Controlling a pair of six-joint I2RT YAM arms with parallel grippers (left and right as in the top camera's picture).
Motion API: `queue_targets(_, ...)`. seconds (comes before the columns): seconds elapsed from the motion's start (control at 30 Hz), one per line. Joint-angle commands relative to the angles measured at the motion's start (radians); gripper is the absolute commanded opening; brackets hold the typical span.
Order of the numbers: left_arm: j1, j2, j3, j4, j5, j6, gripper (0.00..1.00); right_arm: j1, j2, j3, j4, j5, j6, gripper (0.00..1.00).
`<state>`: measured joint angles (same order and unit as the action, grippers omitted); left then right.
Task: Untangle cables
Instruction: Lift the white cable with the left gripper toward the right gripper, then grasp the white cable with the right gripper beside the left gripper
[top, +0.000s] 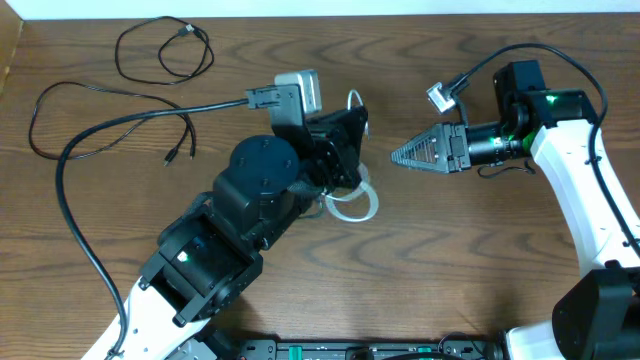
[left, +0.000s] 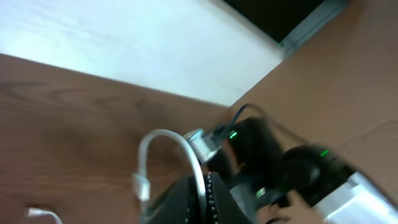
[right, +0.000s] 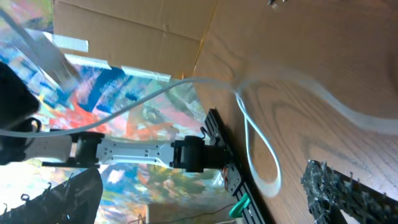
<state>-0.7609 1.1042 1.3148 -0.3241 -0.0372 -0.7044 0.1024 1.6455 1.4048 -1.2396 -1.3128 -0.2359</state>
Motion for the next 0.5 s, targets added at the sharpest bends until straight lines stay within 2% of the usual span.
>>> queue_targets(0.0, 0.004, -0.005, 0.000, 0.054, -0.021, -0.146, 0.08, 0.047, 0.002, 0.000, 0.009, 0.011, -0.034, 0.99)
queue_targets(0.1, 0.004, -0.005, 0.000, 0.098, -0.028, -0.206, 0.08, 0.074, 0.002, 0.000, 0.037, 0.037, -0.020, 0.99)
queue_targets(0.17, 0.004, -0.005, 0.000, 0.120, -0.047, -0.206, 0.07, 0.076, 0.002, 0.000, 0.066, 0.106, 0.083, 0.99)
queue_targets(0.27, 0.004, -0.005, 0.000, 0.117, -0.116, -0.169, 0.07, 0.075, 0.002, 0.000, 0.100, 0.370, 0.296, 0.99)
queue_targets(0.33, 0.004, -0.005, 0.000, 0.104, -0.168, -0.158, 0.07, 0.075, 0.002, 0.000, 0.095, 0.395, 0.314, 0.99)
queue_targets(0.47, 0.004, -0.005, 0.000, 0.104, -0.257, -0.164, 0.07, 0.092, 0.002, 0.000, 0.096, 0.322, 0.296, 0.99)
